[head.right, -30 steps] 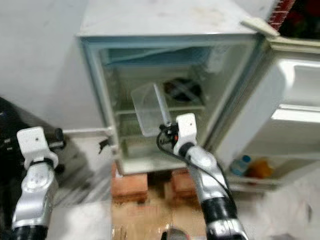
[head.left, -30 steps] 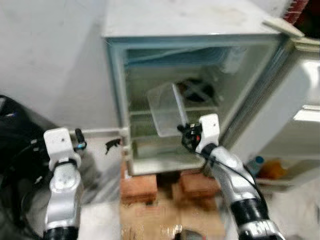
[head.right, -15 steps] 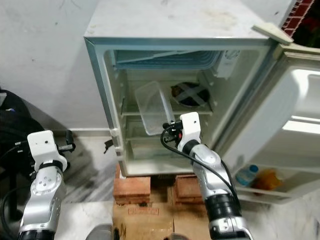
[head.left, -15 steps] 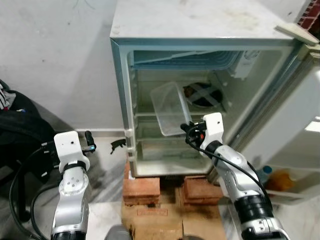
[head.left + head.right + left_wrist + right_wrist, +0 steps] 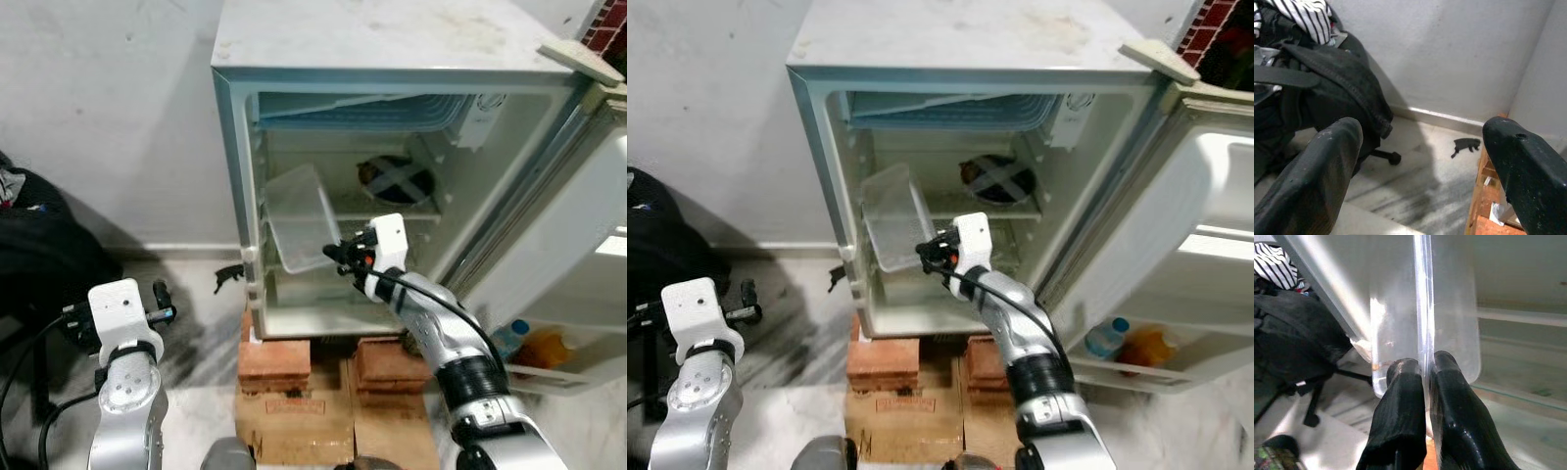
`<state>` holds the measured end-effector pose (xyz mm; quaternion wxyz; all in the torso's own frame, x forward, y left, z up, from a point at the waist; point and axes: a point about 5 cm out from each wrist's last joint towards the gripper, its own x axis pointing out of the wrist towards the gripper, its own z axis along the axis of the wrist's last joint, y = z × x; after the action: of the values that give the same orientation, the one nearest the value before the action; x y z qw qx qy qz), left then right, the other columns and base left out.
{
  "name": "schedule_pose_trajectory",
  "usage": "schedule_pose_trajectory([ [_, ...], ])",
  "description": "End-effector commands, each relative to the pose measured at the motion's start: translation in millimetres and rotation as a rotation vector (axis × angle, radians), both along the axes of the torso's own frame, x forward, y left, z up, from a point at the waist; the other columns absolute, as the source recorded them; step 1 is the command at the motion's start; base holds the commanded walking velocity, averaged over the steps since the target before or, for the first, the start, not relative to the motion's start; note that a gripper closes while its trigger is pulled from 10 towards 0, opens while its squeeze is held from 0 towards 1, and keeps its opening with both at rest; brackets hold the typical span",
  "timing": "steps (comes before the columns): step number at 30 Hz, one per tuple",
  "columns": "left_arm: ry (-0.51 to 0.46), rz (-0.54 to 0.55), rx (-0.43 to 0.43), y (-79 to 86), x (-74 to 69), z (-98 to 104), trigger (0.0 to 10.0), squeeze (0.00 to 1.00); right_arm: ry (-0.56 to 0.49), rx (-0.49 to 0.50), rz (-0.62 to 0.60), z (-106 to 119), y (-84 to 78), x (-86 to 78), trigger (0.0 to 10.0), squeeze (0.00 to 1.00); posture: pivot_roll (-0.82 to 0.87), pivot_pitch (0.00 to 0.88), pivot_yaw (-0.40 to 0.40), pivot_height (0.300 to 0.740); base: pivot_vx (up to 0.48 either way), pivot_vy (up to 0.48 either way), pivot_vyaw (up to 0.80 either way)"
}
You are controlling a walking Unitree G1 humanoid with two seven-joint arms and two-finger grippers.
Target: Restocking fridge
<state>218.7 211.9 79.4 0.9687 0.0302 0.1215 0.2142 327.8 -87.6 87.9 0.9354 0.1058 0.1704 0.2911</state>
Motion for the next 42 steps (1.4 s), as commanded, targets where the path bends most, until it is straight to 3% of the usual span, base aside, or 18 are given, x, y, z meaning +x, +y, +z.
schedule_pose_trajectory([
  [1, 0.009, 0.005, -0.001, -0.3, -4.9, 2.2, 10.0, 0.00, 0.017, 0.014, -0.004, 4.1, 5.5, 6.6, 10.0, 0.00, 0.18, 0.138, -0.060, 0.740, 0.000, 0.000, 0.00],
  [7, 0.035, 0.017, -0.009, 0.9, -18.1, 4.4, 10.0, 0.00, 0.051, 0.055, -0.084, 13.3, 12.7, 23.6, 10.0, 0.00, 0.20, 0.163, -0.070, 0.740, 0.000, 0.000, 0.00],
  [8, 0.042, 0.020, -0.014, 1.0, -22.0, 5.4, 10.0, 0.00, 0.083, 0.097, -0.140, 15.5, 13.5, 29.5, 10.0, 0.00, 0.22, 0.191, -0.070, 0.740, 0.000, 0.000, 0.00],
  [18, 0.058, 0.019, -0.035, -2.0, -32.5, 9.6, 10.0, 0.00, 0.202, 0.209, -0.310, 19.3, 28.5, 41.1, 10.0, 0.00, 0.25, 0.210, -0.072, 0.740, 0.000, 0.000, 0.00],
  [25, 0.077, 0.012, -0.065, -7.4, -44.2, 13.3, 10.0, 0.00, 0.231, 0.361, -0.459, 36.2, 42.9, 51.1, 10.0, 0.00, 0.26, 0.246, -0.072, 0.740, 0.000, 0.000, 0.00],
  [37, 0.072, -0.005, -0.104, -17.8, -55.8, 23.0, 10.0, 0.00, 0.237, 0.477, -0.631, 52.8, 31.9, 62.8, 10.0, 0.00, 0.29, 0.300, -0.076, 0.740, 0.000, 0.000, 0.00],
  [42, 0.077, -0.006, -0.110, -19.3, -59.3, 25.1, 10.0, 0.00, 0.236, 0.517, -0.637, 63.3, 40.2, 65.5, 10.0, 0.00, 0.30, 0.310, -0.079, 0.740, 0.000, 0.000, 0.00],
])
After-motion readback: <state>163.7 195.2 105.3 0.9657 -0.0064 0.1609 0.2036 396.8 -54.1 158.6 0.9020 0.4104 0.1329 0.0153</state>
